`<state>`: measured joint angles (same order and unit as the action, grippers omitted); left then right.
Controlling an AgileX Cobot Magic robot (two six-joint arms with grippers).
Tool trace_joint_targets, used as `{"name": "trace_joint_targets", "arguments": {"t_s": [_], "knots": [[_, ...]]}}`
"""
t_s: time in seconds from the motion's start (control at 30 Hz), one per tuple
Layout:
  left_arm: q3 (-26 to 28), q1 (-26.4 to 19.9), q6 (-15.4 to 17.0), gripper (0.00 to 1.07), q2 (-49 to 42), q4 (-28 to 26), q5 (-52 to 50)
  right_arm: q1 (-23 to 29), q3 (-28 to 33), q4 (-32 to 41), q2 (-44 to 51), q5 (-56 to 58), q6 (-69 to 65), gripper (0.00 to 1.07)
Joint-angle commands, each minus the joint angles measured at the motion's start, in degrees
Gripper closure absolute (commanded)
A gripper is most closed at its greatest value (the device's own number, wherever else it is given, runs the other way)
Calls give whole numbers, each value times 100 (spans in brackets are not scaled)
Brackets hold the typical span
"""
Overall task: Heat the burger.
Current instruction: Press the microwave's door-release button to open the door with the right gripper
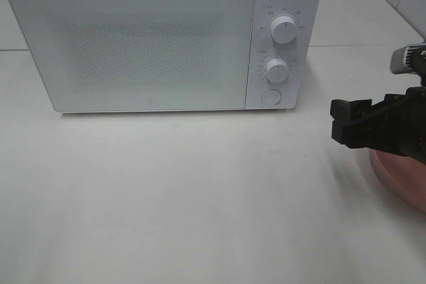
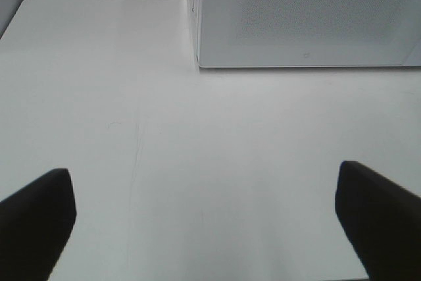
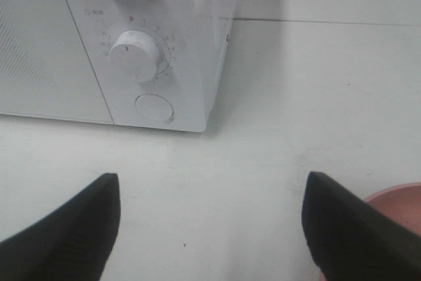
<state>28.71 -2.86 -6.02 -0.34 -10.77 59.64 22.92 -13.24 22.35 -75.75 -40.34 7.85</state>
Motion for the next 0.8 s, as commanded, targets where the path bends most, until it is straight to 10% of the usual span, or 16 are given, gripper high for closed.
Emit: {"name": "trace_joint_targets", "arguments": {"t_s": [0.03, 0.8], "knots": [[-11, 6, 29, 7, -97, -23, -17, 636, 0, 917, -327, -630, 596, 34], [-11, 6, 29, 7, -97, -23, -17, 3060, -132, 3501, -1587, -2773, 991, 35]]}}
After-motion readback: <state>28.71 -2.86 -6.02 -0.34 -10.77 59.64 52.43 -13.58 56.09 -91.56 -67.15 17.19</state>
